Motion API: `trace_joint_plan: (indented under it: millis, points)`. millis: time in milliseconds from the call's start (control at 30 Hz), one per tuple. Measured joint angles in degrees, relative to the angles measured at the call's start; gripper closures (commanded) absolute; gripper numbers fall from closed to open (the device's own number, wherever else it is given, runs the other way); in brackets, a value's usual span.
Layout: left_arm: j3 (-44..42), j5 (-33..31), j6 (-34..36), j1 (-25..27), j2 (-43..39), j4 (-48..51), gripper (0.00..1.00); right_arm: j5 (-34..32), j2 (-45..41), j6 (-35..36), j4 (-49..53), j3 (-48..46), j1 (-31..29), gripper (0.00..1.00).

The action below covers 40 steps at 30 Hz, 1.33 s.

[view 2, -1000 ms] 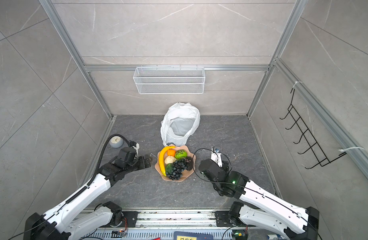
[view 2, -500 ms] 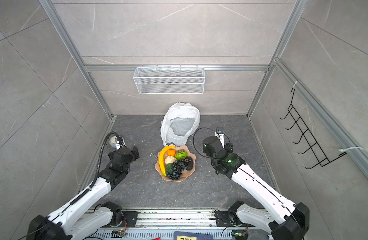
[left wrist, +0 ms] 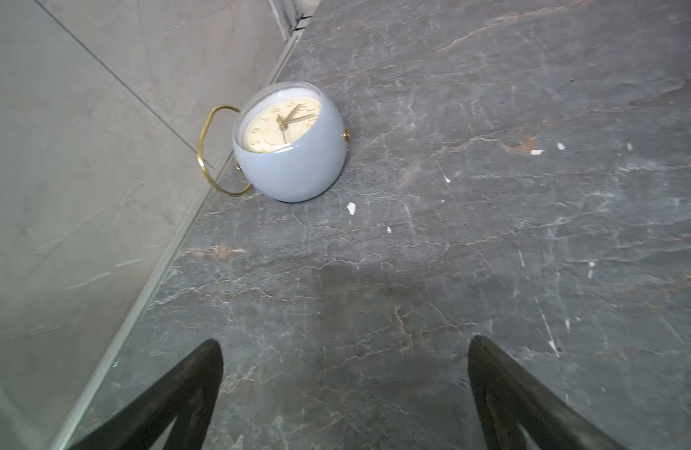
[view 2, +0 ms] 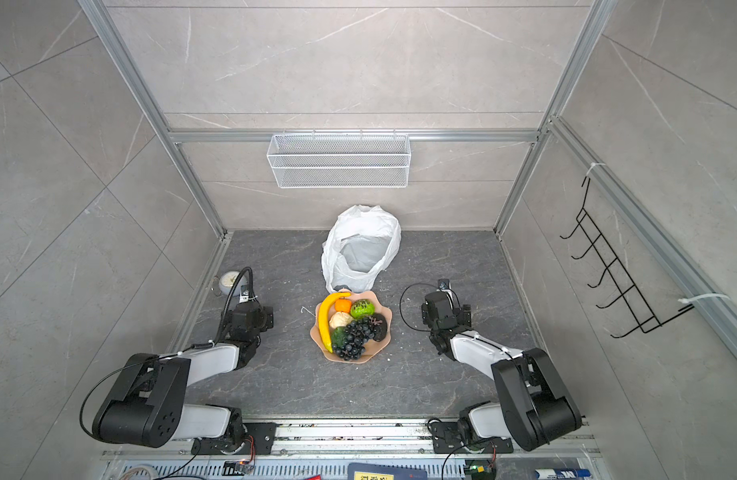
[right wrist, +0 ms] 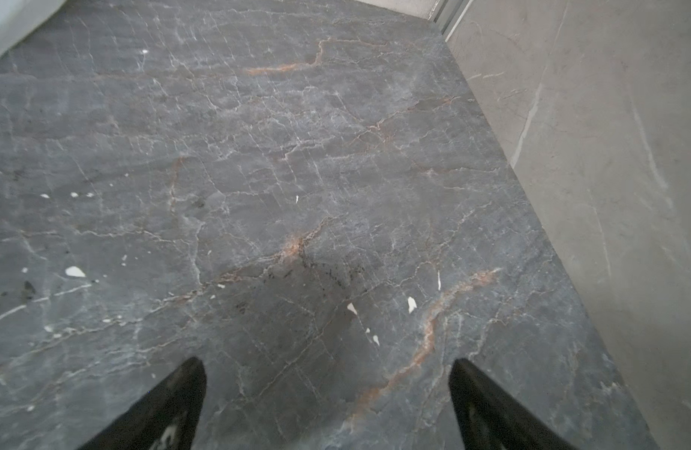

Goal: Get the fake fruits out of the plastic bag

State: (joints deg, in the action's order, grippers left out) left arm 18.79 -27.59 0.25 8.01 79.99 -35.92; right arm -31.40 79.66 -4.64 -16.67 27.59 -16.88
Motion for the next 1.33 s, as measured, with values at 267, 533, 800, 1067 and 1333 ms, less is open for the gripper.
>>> trace_joint_plan:
  millis: [267,533,800,1067,1333]
  points:
    - [-0.6,13.6,0.0,-8.4,6.4,-10.4,0.0,7.4,1.2,3.4,-20.6,-5.0,4.3,0.0]
    - [0.9,19.0,-0.3,-10.0,6.4,-10.6,0.0,17.8,6.9,3.5,-29.7,-6.7,9.1,0.0]
    - [0.9,19.3,-0.3,-10.0,6.4,-10.6,0.0,18.6,6.9,3.4,-32.6,-7.1,9.1,0.0]
    - [0.9,19.4,-0.3,-10.0,6.4,-10.6,0.0,18.5,6.9,3.4,-33.2,-7.1,9.1,0.0]
    - [0.9,19.4,-0.3,-10.0,6.4,-10.6,0.0,18.5,6.9,3.4,-33.2,-7.1,9.1,0.0]
